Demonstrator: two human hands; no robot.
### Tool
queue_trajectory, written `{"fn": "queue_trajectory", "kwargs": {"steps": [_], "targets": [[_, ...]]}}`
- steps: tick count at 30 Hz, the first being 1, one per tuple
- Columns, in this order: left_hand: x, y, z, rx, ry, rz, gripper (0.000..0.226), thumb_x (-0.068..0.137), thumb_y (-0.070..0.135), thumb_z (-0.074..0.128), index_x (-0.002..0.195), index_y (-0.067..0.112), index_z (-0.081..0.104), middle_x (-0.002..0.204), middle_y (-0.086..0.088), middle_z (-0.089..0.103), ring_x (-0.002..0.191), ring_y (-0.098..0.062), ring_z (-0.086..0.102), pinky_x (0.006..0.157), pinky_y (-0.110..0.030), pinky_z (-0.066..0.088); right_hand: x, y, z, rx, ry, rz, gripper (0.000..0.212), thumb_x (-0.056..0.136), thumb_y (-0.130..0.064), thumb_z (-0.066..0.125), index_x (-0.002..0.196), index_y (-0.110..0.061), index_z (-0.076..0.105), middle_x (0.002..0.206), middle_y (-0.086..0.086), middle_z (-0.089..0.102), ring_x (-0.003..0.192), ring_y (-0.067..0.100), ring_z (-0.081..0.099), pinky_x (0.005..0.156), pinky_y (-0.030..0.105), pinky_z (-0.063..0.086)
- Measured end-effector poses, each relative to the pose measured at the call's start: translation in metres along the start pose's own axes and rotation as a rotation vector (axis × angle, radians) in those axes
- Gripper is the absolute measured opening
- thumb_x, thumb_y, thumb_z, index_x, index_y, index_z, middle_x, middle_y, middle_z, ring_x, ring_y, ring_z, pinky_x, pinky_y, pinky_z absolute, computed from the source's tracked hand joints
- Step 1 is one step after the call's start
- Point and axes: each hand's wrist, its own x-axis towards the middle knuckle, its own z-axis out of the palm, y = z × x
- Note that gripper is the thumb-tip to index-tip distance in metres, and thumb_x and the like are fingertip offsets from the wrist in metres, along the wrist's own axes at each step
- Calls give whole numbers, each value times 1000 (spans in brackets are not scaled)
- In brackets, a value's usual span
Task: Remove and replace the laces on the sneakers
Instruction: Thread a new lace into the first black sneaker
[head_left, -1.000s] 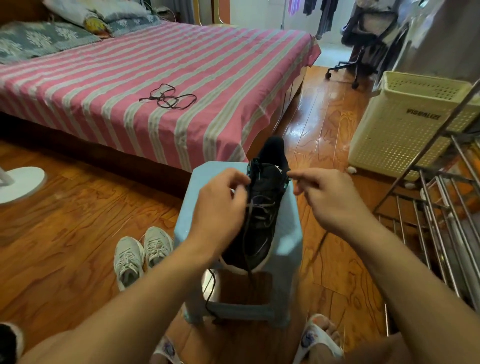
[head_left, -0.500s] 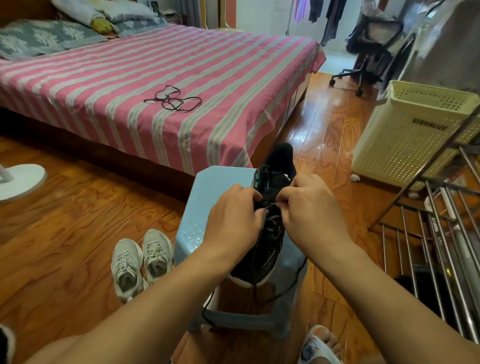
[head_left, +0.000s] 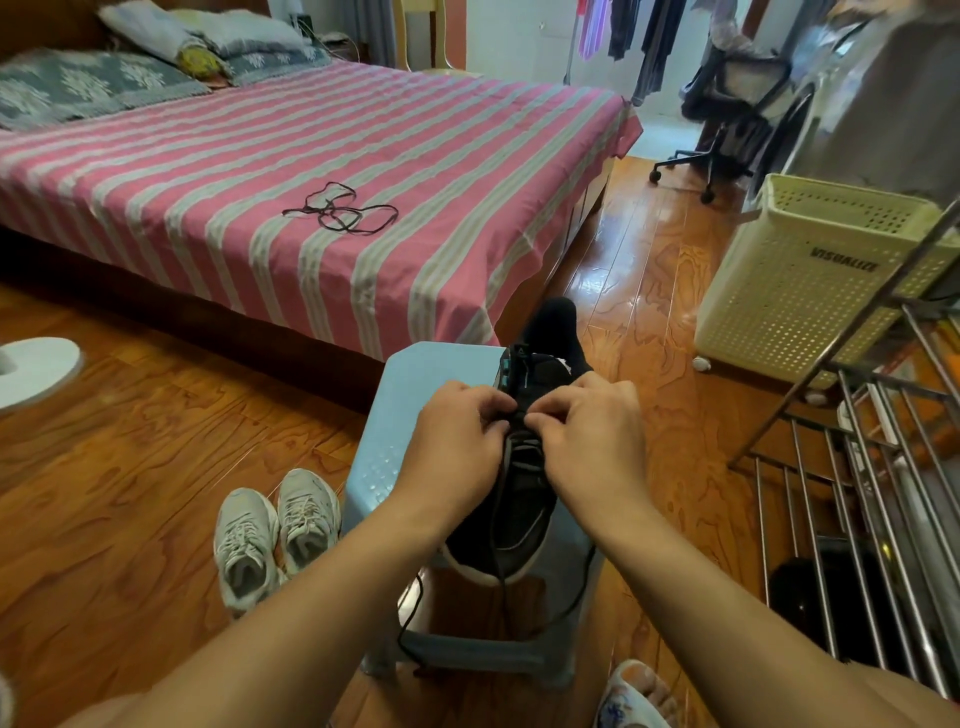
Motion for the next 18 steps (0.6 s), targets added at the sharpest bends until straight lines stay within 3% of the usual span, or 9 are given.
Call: {"fn": "queue_trajectory", "kwargs": {"steps": [3, 6, 9, 11, 13, 15, 18], "targets": [[0, -1, -4, 400, -27, 225, 19, 102, 34, 53, 112, 24, 66, 100, 3, 52, 90, -21, 54, 74, -40, 52, -5, 3, 5, 88, 71, 46, 7, 86, -23, 76, 83, -28, 80, 80, -17, 47, 93, 11, 35, 79, 21, 25], [-1, 5, -1, 650, -52, 267, 24, 105, 41, 43, 109, 23, 58, 102, 1, 51, 96, -24, 50, 74, -42, 48, -9, 6, 11, 160, 69, 128, 8, 88, -23, 75, 85, -28, 79, 82, -18, 46, 96, 10, 34, 81, 22, 29], [7, 8, 3, 333, -100, 98, 16, 101, 33, 59, 111, 22, 65, 105, 0, 54, 101, -22, 52, 85, -38, 48, -11, 10, 13, 262, 92, 191, 8, 89, -22, 75, 85, -28, 78, 86, -17, 50, 98, 11, 39, 83, 22, 36], [13, 7, 4, 19, -170, -53, 6, 97, 20, 66, 102, 20, 68, 98, 0, 63, 96, -19, 60, 79, -27, 47, -12, 11, 14, 355, 104, 216, 10, 87, -21, 76, 83, -29, 77, 85, -17, 52, 97, 9, 40, 79, 11, 33], [12, 6, 3, -225, -205, -173, 13, 96, 9, 65, 92, 21, 69, 87, 0, 68, 84, -15, 65, 73, -23, 48, -15, 12, 14, 375, 126, 195, 10, 86, -20, 78, 82, -29, 77, 83, -18, 53, 94, 5, 40, 76, 5, 31], [12, 1, 2, -362, -214, -225, 19, 96, 6, 65, 86, 22, 70, 79, 3, 69, 76, -12, 66, 72, -28, 52, -17, 13, 15, 312, 164, 122, 8, 83, -21, 80, 84, -28, 79, 80, -19, 55, 92, 5, 40, 76, 9, 31], [13, -6, -3, -458, -240, -209, 12, 95, 8, 68, 87, 17, 71, 74, 1, 65, 72, -13, 63, 72, -34, 55, -18, 15, 14, 124, 207, -68, 10, 79, -22, 83, 87, -26, 80, 80, -18, 62, 89, 9, 44, 76, 22, 24]]}}
